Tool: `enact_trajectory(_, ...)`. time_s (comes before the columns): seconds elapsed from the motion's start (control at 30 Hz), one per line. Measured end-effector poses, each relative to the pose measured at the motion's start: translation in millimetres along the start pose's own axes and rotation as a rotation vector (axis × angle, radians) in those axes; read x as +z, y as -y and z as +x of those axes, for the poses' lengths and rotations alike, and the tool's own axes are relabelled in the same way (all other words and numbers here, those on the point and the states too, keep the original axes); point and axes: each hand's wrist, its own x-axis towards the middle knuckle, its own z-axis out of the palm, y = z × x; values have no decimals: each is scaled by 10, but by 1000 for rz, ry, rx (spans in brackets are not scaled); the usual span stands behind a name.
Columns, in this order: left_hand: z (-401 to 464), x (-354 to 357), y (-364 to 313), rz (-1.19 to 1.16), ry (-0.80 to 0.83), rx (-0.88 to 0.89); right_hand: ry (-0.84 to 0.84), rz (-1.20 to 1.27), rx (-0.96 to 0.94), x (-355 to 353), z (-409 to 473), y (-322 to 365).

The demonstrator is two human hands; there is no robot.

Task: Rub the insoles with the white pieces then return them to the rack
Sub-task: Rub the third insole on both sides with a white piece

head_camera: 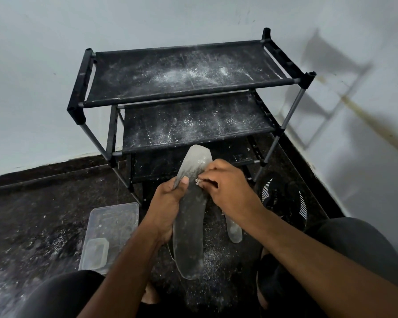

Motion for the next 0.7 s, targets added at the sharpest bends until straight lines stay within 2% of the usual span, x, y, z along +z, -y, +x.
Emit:
enact_trajectory(0.17, 13, -25, -3, -16, -1, -2, 44, 4, -24, -6, -2, 1)
enact_trajectory(0.4, -33, 11, -4, 50, 33, 8, 62, -123, -50, 30, -29, -28)
enact_trajectory(0.53, -29, 22, -12, 46, 54, -2, -122, -45, 99, -129, 82, -141)
enact_trajectory(0.7, -19, 4, 25, 35, 53, -2, 22, -80, -53, 39, -41, 54)
